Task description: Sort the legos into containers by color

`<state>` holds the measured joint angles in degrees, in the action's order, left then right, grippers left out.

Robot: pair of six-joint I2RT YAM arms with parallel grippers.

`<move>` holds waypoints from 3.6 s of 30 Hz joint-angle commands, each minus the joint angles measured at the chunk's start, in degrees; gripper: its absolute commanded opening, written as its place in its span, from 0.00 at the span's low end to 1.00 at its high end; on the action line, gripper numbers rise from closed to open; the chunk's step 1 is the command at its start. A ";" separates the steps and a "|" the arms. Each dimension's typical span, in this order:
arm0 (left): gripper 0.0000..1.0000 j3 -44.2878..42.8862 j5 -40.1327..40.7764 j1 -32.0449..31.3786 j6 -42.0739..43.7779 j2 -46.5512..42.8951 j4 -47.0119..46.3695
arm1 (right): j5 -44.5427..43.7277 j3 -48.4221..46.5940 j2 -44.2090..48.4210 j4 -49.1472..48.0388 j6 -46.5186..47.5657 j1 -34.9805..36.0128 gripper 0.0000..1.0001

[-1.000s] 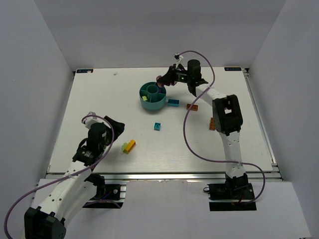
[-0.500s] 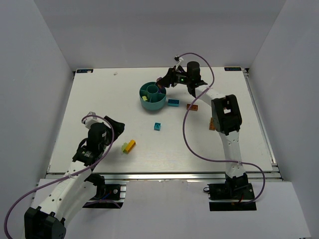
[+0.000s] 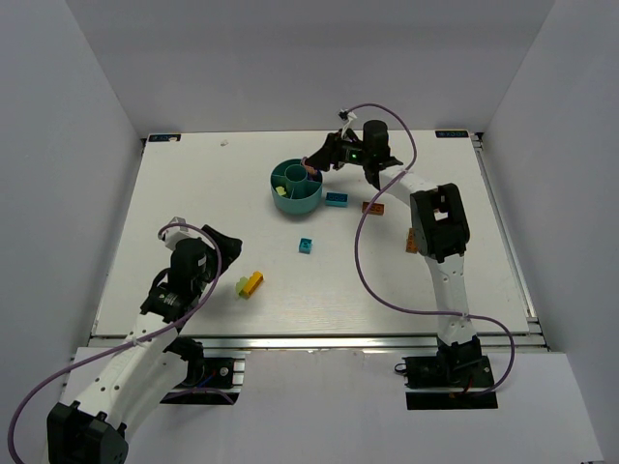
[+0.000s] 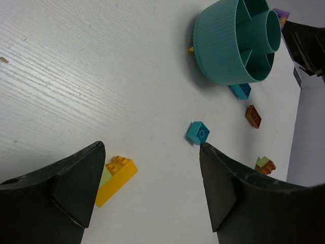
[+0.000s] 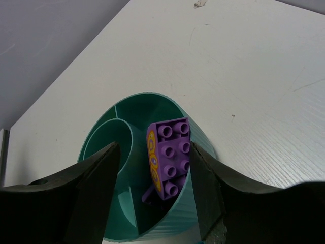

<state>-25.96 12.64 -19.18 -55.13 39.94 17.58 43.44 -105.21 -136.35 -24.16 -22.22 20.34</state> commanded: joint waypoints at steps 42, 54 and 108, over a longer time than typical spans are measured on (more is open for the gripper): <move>0.59 -3.75 -23.81 -1.56 6.18 14.11 -21.98 | -19.28 35.60 36.60 67.14 97.18 -29.13 0.89; 0.59 -3.84 -23.02 -1.56 5.48 12.70 -20.57 | -15.14 34.63 30.01 61.69 101.76 -26.32 0.86; 0.70 -30.38 -10.19 -31.88 36.49 39.33 -20.85 | 14.47 22.77 33.96 64.59 34.70 -5.31 0.01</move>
<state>-53.08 -0.34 -49.58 -23.53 78.74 -6.79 54.11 -81.32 -104.09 39.33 15.14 14.11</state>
